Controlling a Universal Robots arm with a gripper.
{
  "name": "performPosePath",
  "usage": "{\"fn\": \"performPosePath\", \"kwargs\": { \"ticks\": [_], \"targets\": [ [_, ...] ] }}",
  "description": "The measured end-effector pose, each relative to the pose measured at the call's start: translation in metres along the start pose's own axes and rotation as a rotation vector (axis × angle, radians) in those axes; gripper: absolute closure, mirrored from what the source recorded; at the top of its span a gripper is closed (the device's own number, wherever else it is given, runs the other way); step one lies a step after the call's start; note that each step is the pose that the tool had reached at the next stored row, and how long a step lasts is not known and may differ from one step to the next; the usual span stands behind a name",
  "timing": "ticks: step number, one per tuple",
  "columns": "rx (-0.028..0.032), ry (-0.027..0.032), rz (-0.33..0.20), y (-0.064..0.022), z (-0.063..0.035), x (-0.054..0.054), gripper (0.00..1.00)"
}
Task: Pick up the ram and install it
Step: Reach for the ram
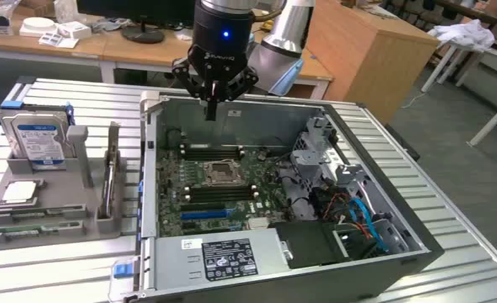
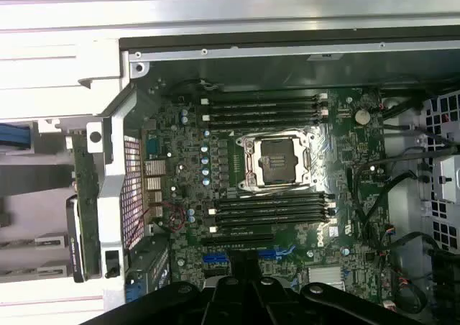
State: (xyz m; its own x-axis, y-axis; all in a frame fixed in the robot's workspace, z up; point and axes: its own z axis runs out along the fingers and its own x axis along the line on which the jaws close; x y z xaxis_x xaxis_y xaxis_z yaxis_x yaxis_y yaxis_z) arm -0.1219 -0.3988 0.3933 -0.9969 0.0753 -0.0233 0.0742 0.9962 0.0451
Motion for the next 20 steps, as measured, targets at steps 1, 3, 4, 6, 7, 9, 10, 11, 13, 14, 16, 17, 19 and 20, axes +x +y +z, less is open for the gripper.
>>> {"fn": "performPosePath", "kwargs": {
  "ticks": [1, 3, 4, 6, 7, 9, 10, 11, 13, 14, 16, 17, 19, 20],
  "targets": [
    [0.0000, 0.0000, 0.000, 0.0000, 0.0000, 0.000, 0.89],
    [0.0000, 0.0000, 0.000, 0.0000, 0.0000, 0.000, 0.89],
    [0.0000, 0.0000, 0.000, 0.0000, 0.0000, 0.000, 0.89],
    [0.0000, 0.0000, 0.000, 0.0000, 0.0000, 0.000, 0.89],
    [0.0000, 0.0000, 0.000, 0.0000, 0.0000, 0.000, 0.89],
    [0.0000, 0.0000, 0.000, 0.0000, 0.0000, 0.000, 0.89],
    [0.0000, 0.0000, 0.000, 0.0000, 0.0000, 0.000, 0.89],
    [0.0000, 0.0000, 0.000, 0.0000, 0.0000, 0.000, 0.89],
    [0.0000, 0.0000, 0.000, 0.0000, 0.0000, 0.000, 0.89],
    [-0.0002, -0.0002, 0.000, 0.0000, 0.0001, 0.001, 0.89],
    [0.0000, 0.0000, 0.000, -0.0003, -0.0001, 0.003, 0.89],
    [0.0000, 0.0000, 0.000, -0.0004, -0.0001, 0.005, 0.89],
    [-0.0001, -0.0001, 0.000, -0.0006, -0.0002, 0.008, 0.89],
    [0.0000, 0.0000, 0.000, -0.0008, -0.0003, 0.011, 0.89]
  ]
}}
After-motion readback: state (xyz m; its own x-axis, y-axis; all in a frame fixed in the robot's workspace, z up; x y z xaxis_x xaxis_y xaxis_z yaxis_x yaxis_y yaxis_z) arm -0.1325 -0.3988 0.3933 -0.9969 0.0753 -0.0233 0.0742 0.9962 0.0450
